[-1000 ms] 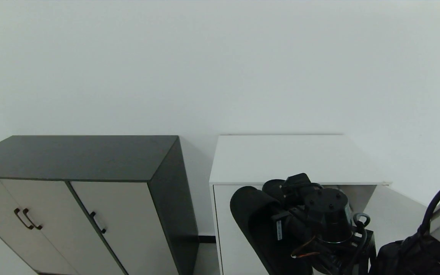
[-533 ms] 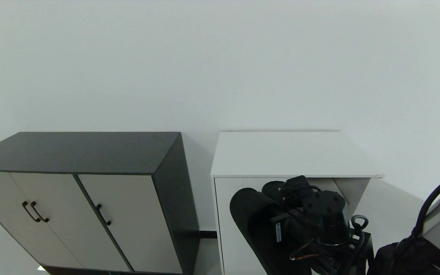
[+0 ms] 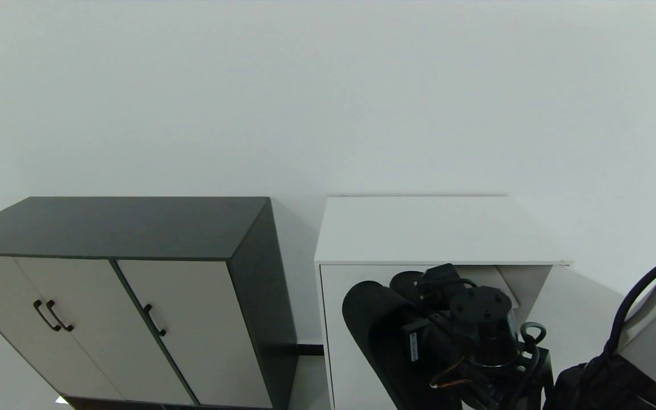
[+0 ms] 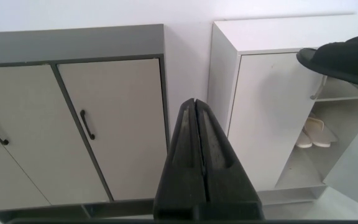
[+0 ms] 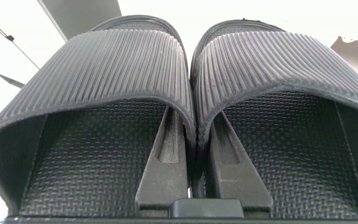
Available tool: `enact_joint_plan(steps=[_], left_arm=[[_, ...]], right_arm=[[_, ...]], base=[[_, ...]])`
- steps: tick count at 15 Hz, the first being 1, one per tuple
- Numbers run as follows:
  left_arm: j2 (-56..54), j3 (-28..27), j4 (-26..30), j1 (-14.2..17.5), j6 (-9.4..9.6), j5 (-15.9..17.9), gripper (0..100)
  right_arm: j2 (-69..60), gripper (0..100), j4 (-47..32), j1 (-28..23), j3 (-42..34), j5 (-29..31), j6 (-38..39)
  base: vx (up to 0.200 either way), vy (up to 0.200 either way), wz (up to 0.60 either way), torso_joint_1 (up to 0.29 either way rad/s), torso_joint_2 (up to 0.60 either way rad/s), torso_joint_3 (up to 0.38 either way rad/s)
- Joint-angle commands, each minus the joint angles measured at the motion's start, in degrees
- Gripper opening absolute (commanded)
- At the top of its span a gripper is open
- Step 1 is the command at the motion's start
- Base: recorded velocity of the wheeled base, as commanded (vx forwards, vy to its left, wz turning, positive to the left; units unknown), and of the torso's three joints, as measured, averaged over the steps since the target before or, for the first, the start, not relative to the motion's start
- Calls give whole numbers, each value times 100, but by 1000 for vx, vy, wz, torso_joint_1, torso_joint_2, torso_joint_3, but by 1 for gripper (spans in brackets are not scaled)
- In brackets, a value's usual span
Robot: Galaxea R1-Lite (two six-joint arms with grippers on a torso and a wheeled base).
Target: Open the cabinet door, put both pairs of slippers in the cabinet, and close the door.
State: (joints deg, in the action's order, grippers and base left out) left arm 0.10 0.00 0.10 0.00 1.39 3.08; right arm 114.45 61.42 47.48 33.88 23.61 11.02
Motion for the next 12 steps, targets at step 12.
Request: enact_joint_plan(steps=[12], left_arm=[[8,0,-1,0,2,-1,0]], right_arm=[[227,0,327,-11,-13,64,-3]], base=[[0,-183,0,3,3,4]])
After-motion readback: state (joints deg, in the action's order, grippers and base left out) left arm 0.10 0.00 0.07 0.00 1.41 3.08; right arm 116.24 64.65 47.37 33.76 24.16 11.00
